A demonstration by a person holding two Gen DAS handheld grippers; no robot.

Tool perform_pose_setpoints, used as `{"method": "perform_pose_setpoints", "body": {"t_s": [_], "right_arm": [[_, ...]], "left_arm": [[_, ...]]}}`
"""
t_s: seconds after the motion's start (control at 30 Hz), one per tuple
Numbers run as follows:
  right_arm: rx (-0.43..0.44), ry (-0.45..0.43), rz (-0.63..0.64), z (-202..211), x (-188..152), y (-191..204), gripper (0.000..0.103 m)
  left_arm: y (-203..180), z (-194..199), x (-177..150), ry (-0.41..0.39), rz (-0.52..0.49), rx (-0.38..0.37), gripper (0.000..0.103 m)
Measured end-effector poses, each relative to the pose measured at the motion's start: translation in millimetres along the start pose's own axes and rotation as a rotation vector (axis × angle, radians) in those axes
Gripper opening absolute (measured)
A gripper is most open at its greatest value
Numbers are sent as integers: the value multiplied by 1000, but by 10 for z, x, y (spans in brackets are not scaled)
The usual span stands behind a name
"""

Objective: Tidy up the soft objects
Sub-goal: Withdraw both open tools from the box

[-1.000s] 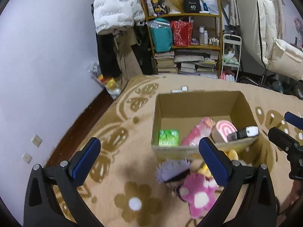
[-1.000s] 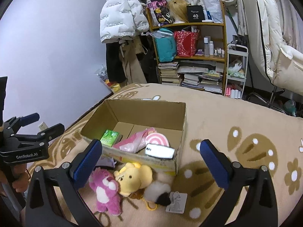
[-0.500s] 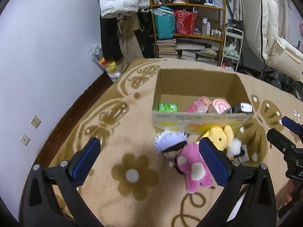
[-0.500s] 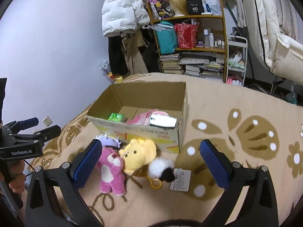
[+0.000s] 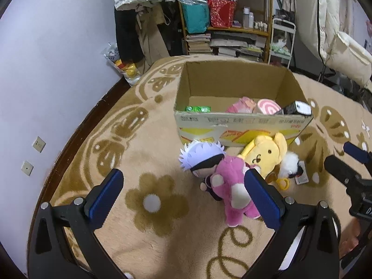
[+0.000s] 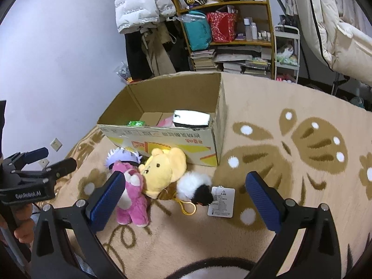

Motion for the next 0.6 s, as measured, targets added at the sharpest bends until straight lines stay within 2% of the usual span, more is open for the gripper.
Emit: {"method": "perform_pose_setpoints", "body": {"t_s": [0.27, 0.6], "right_arm": [[-11, 44, -52, -203, -63, -142, 103], [-15, 119, -62, -527, -118, -211, 102]], "left_arm": [[-163, -226, -91, 43, -45, -4, 103], [-298, -585, -99, 87, -43, -24, 103]]}}
Point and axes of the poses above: each gripper's, at about its wrist camera, not at the fingertips, and z roughly against the way its jaws point, y to its left, x to its top, the point moved 1 cm from there along -z, roughly the way its jaws point, and after that the axes turned 10 degrees about z, right-handed, at the moved point
